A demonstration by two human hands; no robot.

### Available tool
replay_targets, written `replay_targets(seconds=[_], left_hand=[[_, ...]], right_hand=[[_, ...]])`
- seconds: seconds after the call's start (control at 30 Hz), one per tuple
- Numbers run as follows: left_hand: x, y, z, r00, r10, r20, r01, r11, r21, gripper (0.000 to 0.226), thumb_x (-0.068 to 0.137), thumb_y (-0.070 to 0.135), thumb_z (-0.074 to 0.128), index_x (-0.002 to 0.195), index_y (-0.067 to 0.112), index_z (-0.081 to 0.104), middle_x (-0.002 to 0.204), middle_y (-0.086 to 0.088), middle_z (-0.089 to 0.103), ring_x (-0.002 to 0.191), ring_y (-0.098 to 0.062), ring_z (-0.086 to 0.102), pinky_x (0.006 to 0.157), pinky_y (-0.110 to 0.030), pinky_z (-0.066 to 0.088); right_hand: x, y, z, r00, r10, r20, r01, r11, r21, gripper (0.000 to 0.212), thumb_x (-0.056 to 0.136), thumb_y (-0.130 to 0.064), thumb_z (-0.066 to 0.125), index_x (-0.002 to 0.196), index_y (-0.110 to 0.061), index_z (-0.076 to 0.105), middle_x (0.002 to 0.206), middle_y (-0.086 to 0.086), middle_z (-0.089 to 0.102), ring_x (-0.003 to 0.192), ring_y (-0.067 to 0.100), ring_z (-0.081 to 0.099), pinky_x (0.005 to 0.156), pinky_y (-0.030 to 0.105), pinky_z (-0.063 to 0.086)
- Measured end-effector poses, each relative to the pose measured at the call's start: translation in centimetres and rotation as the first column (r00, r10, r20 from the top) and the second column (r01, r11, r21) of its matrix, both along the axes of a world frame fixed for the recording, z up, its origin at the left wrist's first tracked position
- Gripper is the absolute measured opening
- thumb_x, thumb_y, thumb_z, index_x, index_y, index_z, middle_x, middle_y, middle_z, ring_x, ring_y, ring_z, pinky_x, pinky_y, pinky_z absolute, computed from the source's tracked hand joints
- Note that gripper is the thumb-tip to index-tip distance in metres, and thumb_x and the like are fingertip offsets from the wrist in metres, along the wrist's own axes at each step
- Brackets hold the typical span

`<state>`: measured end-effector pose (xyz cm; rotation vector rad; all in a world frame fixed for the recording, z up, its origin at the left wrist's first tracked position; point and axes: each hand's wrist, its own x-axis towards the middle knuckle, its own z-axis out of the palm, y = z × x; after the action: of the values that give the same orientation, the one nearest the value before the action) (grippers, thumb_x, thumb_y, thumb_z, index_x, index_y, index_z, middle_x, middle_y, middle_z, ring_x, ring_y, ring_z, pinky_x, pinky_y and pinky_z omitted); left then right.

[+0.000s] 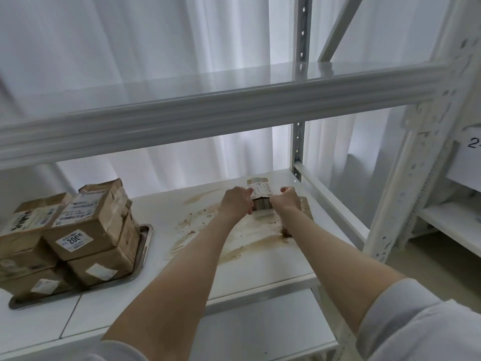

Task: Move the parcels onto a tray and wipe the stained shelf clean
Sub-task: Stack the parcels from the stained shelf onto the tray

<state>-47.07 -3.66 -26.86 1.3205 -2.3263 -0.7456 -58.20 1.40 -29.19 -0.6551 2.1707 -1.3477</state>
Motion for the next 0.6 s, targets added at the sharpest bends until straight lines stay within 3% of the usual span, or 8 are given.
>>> replay_targets(seconds=[0.07, 0.23, 0.27, 0.37, 0.43, 0.47, 0.53, 0.6], left_hand=[[-1.3, 0.6, -0.9, 1.000, -0.001, 0.001, 0.001, 0.997, 0.074, 0.020, 0.090, -0.001, 0.052, 0.107, -0.001, 0.063, 0.096, -0.018, 0.072, 0.099, -0.028, 0.066, 0.092, -0.036, 0.050], [-4.0, 0.6, -3.7, 0.997, -0.070, -0.020, 0.073, 0.961, 0.265, 0.042, 0.093, -0.002, 0.037, 0.134, 0.002, 0.045, 0.131, -0.016, 0.054, 0.120, -0.029, 0.051, 0.101, -0.038, 0.045], [-4.6, 0.6, -4.0, 0.997, -0.077, -0.025, 0.081, 0.951, 0.299, 0.043, 0.094, 0.000, 0.037, 0.136, 0.003, 0.044, 0.131, -0.013, 0.053, 0.119, -0.027, 0.051, 0.101, -0.035, 0.043], [-6.2, 0.7, -4.8, 0.993, -0.100, -0.062, 0.117, 0.908, 0.402, 0.031, 0.095, 0.003, 0.041, 0.124, 0.007, 0.049, 0.104, -0.003, 0.053, 0.092, -0.016, 0.050, 0.078, -0.023, 0.041], [-7.1, 0.3, -5.6, 0.991, -0.112, -0.079, 0.136, 0.877, 0.462, 0.041, 0.094, 0.006, 0.044, 0.135, 0.000, 0.042, 0.119, -0.006, 0.050, 0.106, -0.019, 0.049, 0.090, -0.028, 0.041], [-7.4, -0.2, -6.0, 0.991, -0.116, -0.072, 0.136, 0.864, 0.485, 0.039, 0.093, 0.006, 0.044, 0.132, -0.002, 0.043, 0.123, -0.006, 0.049, 0.106, -0.020, 0.049, 0.092, -0.029, 0.041], [-7.5, -0.5, -6.1, 0.993, -0.111, -0.046, 0.119, 0.858, 0.499, 0.012, 0.093, 0.006, 0.044, 0.104, 0.006, 0.049, 0.096, -0.006, 0.049, 0.078, -0.014, 0.046, 0.071, -0.023, 0.039], [-7.3, -1.0, -6.0, 0.997, -0.074, -0.032, 0.080, 0.856, 0.510, 0.008, 0.091, 0.004, 0.044, 0.085, 0.009, 0.046, 0.075, -0.003, 0.041, 0.062, -0.012, 0.036, 0.055, -0.024, 0.030]], right_hand=[[-1.7, 0.7, -0.9, 0.999, -0.031, -0.041, 0.033, 0.997, 0.066, 0.046, 0.091, -0.018, 0.051, 0.136, -0.012, 0.044, 0.136, 0.013, 0.045, 0.120, 0.031, 0.048, 0.096, 0.035, 0.044], [-5.0, 1.6, -2.9, 0.989, -0.101, -0.107, 0.121, 0.974, 0.194, 0.047, 0.096, -0.024, 0.045, 0.138, -0.006, 0.039, 0.139, 0.018, 0.038, 0.126, 0.036, 0.041, 0.101, 0.040, 0.039], [-5.5, 1.5, -3.1, 0.990, -0.099, -0.103, 0.119, 0.970, 0.213, 0.047, 0.096, -0.025, 0.046, 0.138, -0.005, 0.040, 0.138, 0.019, 0.039, 0.126, 0.036, 0.042, 0.101, 0.040, 0.039], [-6.5, 1.0, -4.3, 0.995, -0.074, -0.063, 0.088, 0.965, 0.249, 0.046, 0.090, -0.026, 0.052, 0.130, -0.004, 0.048, 0.132, 0.020, 0.048, 0.115, 0.035, 0.052, 0.094, 0.038, 0.048], [-6.8, 0.6, -5.1, 0.998, -0.038, -0.043, 0.048, 0.963, 0.264, 0.046, 0.084, -0.023, 0.058, 0.125, -0.004, 0.053, 0.126, 0.019, 0.053, 0.107, 0.033, 0.058, 0.087, 0.034, 0.051], [-6.8, 0.4, -5.4, 0.999, -0.023, -0.042, 0.034, 0.961, 0.274, 0.045, 0.082, -0.023, 0.060, 0.123, -0.004, 0.055, 0.124, 0.019, 0.055, 0.106, 0.032, 0.059, 0.084, 0.033, 0.050], [-6.9, 0.2, -5.8, 0.999, -0.012, -0.045, 0.024, 0.957, 0.289, 0.041, 0.080, -0.025, 0.063, 0.116, -0.006, 0.061, 0.120, 0.017, 0.058, 0.103, 0.033, 0.061, 0.081, 0.032, 0.050], [-6.7, 0.1, -5.8, 1.000, -0.004, -0.026, 0.012, 0.953, 0.302, 0.036, 0.078, -0.026, 0.063, 0.109, -0.007, 0.064, 0.113, 0.016, 0.063, 0.099, 0.032, 0.063, 0.078, 0.033, 0.051]])
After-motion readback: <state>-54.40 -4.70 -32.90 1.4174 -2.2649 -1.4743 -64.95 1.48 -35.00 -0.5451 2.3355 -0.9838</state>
